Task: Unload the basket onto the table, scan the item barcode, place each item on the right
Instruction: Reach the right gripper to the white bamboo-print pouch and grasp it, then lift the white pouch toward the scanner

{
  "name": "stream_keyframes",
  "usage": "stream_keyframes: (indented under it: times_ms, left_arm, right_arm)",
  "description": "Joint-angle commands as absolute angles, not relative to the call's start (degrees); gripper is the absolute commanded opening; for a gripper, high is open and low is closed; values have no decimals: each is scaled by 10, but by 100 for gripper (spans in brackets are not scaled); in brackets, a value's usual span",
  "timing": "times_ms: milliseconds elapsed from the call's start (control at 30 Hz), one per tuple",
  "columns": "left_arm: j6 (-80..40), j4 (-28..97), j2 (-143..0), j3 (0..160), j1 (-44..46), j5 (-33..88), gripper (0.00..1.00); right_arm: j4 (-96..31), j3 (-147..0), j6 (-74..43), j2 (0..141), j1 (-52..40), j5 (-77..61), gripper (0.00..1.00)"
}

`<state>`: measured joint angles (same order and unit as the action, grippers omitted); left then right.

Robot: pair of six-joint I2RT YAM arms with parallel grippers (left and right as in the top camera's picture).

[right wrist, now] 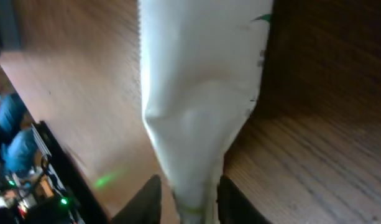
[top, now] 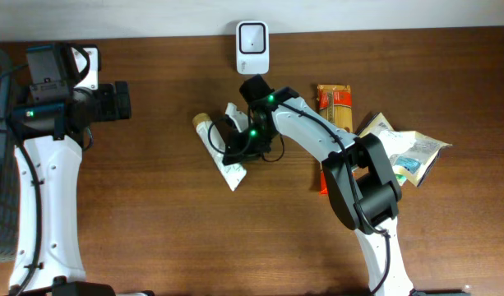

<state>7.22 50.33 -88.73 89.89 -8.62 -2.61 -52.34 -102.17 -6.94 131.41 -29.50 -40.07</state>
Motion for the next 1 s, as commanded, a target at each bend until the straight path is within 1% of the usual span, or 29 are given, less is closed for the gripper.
stream_keyframes:
  times_ms: [0,33,133,267,467,533,600,633,667,767,833,967]
  left_arm:
    - [67,503,-888,899,-89,-28,99]
    - [67,503,-888,899,-89,-28,99]
    - [67,503,-888,899,-89,-28,99]
    - [67,503,-888,899,-89,-28,99]
    - [67,503,-888,899,-89,-28,99]
    - [67,503,-888,899,-89,-28,99]
    - [67,503,-888,899,-89,-28,99]
    - [67,503,-888,899,-89,-28,99]
    - [67,503,-888,899,-89,-28,99]
    - [67,503,-888,899,-89,-28,99]
    - [67,503,-888,899,-89,-28,99]
    - [67,503,-888,899,-89,-28,100]
  right_arm:
    - [-515,-1018,-80,1309,-296,-367,52]
    - [-502,-1018,-77,1309,-296,-335,62]
    - [-464,-1018,-54,1309,-296,-326,70]
    - [-419,-1018,-47,1313,-296,-322,72]
    - [-415,-1018,-50,1342,-287,-331,72]
    - [-415,-1018,-63,1346,-278,-342,66]
    - [-415,-1018,-70,1350,-274,-349,50]
    - [-414,-1018,-70,1352,-274,-360,40]
    - [-413,-1018,-70,1353,-274,-368,33]
    - [-413,-1018,-69,1353,-274,-393,4]
    - [-413,-1020,-69,1353,-272,-424,4]
    - [-424,-1023,-66,1329,-258,-433,4]
